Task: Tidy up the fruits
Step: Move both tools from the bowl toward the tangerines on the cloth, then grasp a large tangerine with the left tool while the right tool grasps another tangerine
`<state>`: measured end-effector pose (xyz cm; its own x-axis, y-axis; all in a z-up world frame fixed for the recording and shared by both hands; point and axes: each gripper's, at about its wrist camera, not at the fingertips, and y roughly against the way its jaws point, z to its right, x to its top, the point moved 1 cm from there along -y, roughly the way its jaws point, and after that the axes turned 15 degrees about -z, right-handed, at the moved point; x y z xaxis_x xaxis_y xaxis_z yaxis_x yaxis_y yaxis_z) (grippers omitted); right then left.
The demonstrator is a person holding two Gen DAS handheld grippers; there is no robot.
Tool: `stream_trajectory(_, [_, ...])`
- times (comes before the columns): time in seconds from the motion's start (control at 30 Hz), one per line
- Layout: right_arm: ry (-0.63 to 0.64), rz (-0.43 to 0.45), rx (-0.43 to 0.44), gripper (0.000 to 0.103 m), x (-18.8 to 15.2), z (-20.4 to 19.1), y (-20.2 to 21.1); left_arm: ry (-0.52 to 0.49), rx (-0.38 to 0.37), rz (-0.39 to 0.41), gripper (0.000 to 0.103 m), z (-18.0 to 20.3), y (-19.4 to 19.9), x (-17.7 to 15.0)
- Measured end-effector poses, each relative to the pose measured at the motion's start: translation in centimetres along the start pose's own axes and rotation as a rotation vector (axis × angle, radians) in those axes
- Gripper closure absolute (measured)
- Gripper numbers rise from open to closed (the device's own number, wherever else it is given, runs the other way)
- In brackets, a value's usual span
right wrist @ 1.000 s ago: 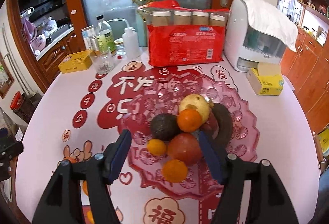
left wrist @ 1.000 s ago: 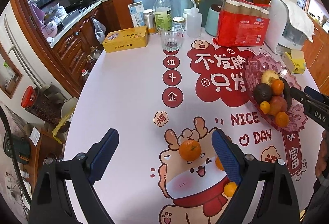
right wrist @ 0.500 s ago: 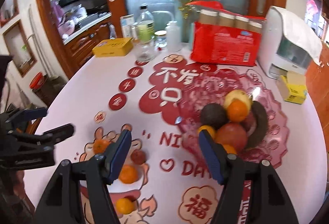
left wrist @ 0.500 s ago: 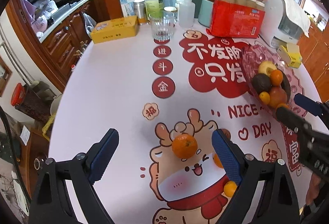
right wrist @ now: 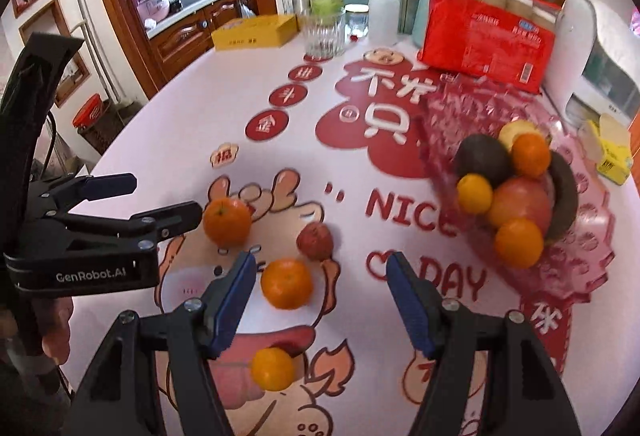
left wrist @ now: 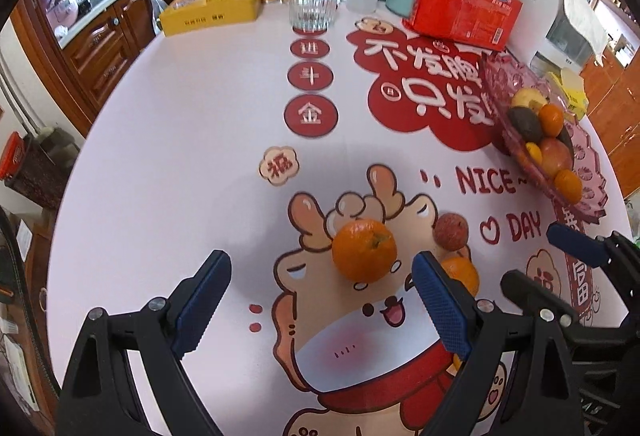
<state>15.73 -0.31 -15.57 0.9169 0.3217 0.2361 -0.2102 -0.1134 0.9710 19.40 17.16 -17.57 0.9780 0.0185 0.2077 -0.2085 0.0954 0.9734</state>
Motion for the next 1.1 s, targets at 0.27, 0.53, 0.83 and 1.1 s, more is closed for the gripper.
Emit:
stream_trajectory(0.27, [0.003, -0.053, 0.006, 0.035, -0.6, -0.6, -2.3, -0.006, -0.024, -0.04, 0.012, 0.2, -2.4, 0.1])
stream_trajectory(0.53, [0.014, -0.091, 0.007, 0.041, -0.6, -0.7, -4.0, -0.019, -0.027, -0.061, 0.012, 0.8, -3.7, 0.5])
stream_trajectory(0.83, [0.05, -0.097, 0.02, 0.048, -0.4, -1.6, -4.9, -0.039, -0.042, -0.074, 0.012, 1.6, -4.7, 0.8])
stream_trajectory(1.1, [0.08, -0.11, 0.049, 0.063, -0.2, -2.5, -5.6, -0.049, -0.062, -0.083, 0.025, 2.0, -5.2, 0.8])
